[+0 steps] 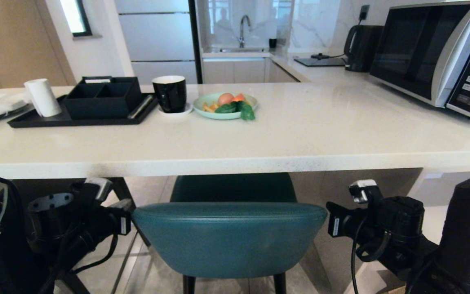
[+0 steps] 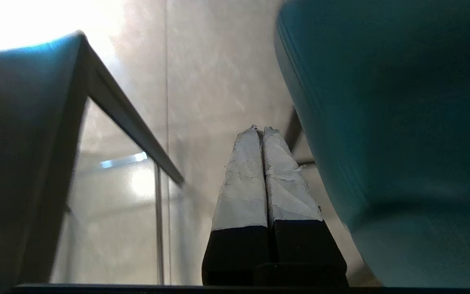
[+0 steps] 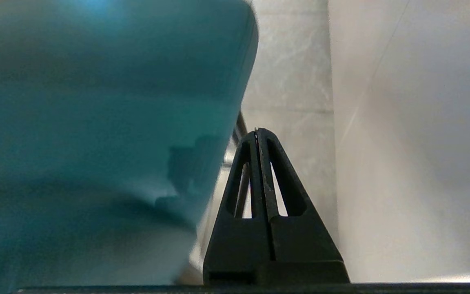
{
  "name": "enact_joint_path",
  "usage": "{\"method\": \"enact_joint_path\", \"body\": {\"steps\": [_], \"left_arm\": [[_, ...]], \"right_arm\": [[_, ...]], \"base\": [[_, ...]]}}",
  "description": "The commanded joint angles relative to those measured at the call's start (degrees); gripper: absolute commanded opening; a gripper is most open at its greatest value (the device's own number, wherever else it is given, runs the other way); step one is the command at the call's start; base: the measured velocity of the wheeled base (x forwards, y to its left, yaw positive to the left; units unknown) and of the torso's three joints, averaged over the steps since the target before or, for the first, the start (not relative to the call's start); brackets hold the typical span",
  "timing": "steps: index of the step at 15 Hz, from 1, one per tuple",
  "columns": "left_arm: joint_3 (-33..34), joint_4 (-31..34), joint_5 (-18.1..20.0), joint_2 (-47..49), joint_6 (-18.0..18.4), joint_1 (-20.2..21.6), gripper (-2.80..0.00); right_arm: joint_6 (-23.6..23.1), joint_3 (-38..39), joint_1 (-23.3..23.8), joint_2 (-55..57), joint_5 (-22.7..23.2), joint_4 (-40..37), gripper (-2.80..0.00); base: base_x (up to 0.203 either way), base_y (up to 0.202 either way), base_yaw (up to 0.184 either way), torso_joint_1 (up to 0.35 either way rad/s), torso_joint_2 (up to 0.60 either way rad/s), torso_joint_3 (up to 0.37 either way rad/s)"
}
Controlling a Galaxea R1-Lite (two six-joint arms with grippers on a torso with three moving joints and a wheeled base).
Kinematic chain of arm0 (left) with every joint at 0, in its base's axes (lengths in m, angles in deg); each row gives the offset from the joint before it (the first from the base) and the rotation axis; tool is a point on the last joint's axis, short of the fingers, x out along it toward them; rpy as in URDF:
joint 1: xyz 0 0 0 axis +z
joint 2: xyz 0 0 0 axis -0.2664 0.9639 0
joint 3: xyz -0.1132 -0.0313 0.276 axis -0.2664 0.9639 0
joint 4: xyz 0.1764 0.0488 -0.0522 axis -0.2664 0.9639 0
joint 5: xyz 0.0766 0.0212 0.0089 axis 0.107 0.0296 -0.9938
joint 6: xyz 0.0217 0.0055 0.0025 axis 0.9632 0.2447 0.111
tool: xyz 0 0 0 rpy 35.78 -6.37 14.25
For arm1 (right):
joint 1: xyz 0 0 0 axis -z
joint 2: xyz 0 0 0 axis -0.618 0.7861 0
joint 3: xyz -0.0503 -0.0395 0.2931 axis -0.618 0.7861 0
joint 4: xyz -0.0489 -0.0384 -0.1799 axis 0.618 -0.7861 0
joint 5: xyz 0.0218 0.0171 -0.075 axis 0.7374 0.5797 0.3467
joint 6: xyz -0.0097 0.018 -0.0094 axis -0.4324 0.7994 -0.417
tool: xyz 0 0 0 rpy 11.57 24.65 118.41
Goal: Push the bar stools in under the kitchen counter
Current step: Pull the blue chair out from under the dining table
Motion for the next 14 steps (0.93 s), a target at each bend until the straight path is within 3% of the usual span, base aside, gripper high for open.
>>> {"method": "enact_joint_path", "body": {"steps": [1, 6, 12, 14], "left_arm": [[-3.58, -0.49, 0.0, 1.81, 0.09, 0.92, -2.8], [-13.71, -0.49, -2.05, 7.58, 0.04, -0.87, -2.8], [-8.16, -0.49, -2.0, 4.85, -2.26, -3.86, -2.8], [-3.1, -0.49, -1.75, 3.46, -3.13, -5.65, -2.8]], "right_arm": [[0.7, -3.38, 0.03, 2.76, -0.64, 0.48, -2.8], [1.56, -9.97, 0.1, 6.08, -3.74, 0.48, -2.8], [2.04, -5.74, -0.23, 3.76, -4.77, 0.48, -2.8], [3.93, -2.91, -1.43, 3.32, -4.94, 0.48, -2.8]], "base": [[0.0, 0.0, 0.0, 0.0, 0.0, 0.0], [0.0, 0.0, 0.0, 0.0, 0.0, 0.0], [0.0, 0.0, 0.0, 0.0, 0.0, 0.0], [0.0, 0.0, 0.0, 0.0, 0.0, 0.0]]}}
